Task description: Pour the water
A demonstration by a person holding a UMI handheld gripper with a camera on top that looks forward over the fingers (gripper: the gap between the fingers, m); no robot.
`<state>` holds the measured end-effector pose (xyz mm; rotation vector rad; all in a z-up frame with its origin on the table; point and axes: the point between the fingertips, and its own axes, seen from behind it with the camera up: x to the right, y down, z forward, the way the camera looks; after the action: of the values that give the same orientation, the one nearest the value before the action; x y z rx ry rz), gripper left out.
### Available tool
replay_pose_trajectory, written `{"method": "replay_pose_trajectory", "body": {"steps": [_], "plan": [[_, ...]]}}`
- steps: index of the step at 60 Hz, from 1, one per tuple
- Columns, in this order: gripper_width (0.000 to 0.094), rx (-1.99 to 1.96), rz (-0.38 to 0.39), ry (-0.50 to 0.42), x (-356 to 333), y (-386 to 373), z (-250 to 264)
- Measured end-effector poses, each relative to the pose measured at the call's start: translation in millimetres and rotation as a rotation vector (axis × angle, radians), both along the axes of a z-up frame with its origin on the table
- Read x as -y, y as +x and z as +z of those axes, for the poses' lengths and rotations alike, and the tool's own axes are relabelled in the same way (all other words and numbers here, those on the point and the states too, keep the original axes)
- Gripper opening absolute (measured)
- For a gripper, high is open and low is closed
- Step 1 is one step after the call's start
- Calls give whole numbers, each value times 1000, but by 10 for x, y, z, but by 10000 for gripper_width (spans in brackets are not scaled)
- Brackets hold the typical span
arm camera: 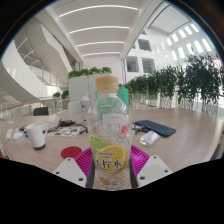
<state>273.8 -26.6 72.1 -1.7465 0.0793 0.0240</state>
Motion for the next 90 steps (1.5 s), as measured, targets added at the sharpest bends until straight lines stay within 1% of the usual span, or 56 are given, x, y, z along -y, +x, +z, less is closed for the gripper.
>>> {"method": "replay_pose_trajectory", "body": {"steps": [3, 6, 10, 13, 17, 22, 24, 25, 30, 31, 34, 38, 45, 46, 47, 48, 49, 50, 55, 58, 63, 65, 67, 68, 71, 73, 74, 75, 80, 81, 83, 86, 87, 88, 90], "plan": [[481, -15, -9, -52, -38, 35, -114], [439, -34, -31, -108, -36, 32, -61], [414, -66, -36, -140, -62, 80, -53], [392, -48, -48, -132, -84, 36, 116], [392, 20, -72, -94, -141, 60, 543], [391, 149, -61, -55, -312, -37, 1102], [392, 210, -53, -37, -447, -123, 1421], [391, 252, -55, -28, -466, -182, 1415], [391, 478, -23, -17, -669, -447, 1864], [401, 522, -20, -11, -723, -514, 1836], [390, 694, 4, -29, -809, -764, 1974], [389, 959, 37, -63, -972, -1095, 1912], [390, 1430, 107, -153, -1222, -1633, 1523], [391, 1494, 120, -165, -1240, -1691, 1473], [390, 1559, 147, -179, -1242, -1721, 1465], [391, 1618, 156, -181, -1256, -1791, 1416], [390, 1663, 185, -189, -1321, -1771, 1378], [390, 1724, 192, -199, -1330, -1804, 1351], [389, 1993, 235, -247, -1361, -1949, 1325], [393, 2122, 240, -290, -1437, -1963, 1296], [393, 2306, 282, -311, -1483, -2096, 1357], [393, 2345, 273, -301, -1518, -2139, 1383], [393, 2372, 262, -313, -1473, -2192, 1485], [394, 2374, 221, -310, -1487, -2173, 1425], [393, 2376, 210, -341, -1464, -2183, 1445], [393, 2377, 211, -347, -1448, -2200, 1474], [392, 2381, 258, -364, -1587, -2190, 1522], [393, 2383, 260, -362, -1593, -2206, 1528], [395, 2383, 287, -340, -1724, -2218, 1451], [395, 2374, 289, -338, -1551, -2316, 1494], [395, 2327, 302, -329, -1679, -2295, 1463], [394, 2205, 292, -300, -1708, -2324, 1461], [394, 2153, 253, -268, -1554, -2348, 1454], [392, 2105, 280, -272, -1697, -2375, 1485], [393, 1956, 244, -248, -1734, -2382, 1541]]}}
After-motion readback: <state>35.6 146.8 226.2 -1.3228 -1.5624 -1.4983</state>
